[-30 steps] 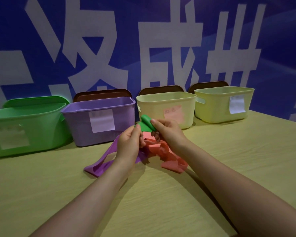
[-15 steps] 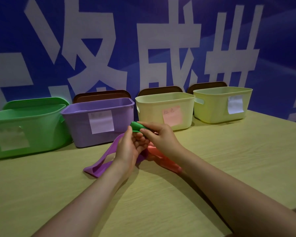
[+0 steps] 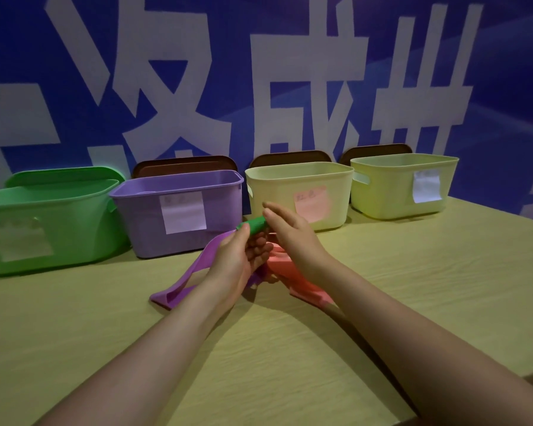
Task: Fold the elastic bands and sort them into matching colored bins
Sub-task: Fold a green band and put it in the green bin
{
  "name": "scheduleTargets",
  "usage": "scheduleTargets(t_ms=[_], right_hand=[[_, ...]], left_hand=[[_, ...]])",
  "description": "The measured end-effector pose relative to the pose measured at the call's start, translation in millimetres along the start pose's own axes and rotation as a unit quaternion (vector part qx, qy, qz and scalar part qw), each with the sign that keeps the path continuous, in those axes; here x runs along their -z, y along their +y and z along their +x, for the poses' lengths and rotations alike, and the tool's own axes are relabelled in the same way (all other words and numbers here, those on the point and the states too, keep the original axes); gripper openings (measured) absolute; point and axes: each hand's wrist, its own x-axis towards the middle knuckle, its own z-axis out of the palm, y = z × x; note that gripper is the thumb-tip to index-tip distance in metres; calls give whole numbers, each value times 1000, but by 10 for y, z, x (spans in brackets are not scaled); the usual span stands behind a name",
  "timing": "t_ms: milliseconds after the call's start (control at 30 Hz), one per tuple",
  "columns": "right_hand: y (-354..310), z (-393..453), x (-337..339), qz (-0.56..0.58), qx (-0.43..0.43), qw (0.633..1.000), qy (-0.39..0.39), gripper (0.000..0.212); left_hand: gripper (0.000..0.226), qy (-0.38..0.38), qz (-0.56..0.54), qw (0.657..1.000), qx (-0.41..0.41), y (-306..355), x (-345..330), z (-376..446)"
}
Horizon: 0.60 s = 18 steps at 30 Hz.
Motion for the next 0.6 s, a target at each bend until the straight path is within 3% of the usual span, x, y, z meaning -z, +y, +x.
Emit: scheduleTargets(t_ms=[167,300,500,600], right_hand=[[5,-22,24,59,-85,994,-20,29],[-3,-12,-17,160,-112,981,21,23],[42,27,12,75,-142,986,52,25],[48,29,-13,109,-157,980,51,22]], left_hand=[[25,-16,35,999,-38,-17,60,22],[24,-16,45,998,-30,6,35,53],[31,-17,60,997,36,-57,43,80],[36,-5,54,998,41,-88,60,112]])
